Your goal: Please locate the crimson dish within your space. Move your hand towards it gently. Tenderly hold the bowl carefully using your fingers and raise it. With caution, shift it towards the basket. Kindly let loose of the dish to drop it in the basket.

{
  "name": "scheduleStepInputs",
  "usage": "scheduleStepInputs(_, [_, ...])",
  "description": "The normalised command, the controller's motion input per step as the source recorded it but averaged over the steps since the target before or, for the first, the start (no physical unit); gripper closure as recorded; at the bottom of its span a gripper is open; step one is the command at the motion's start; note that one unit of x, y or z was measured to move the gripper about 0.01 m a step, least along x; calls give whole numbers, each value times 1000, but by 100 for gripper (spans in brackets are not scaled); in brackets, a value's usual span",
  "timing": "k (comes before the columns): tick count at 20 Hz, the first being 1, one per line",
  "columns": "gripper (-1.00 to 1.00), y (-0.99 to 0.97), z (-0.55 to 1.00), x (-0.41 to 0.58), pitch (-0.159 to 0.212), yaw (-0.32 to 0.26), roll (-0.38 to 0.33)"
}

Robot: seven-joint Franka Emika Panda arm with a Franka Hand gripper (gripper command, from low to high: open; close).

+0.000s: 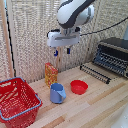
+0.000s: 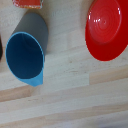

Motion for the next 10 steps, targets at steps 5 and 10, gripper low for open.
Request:
scheduleStepInputs(5, [-100, -670, -115, -500, -6, -101, 64])
scheduleStepInputs(10, [-100, -465, -106, -566, 0, -93, 30])
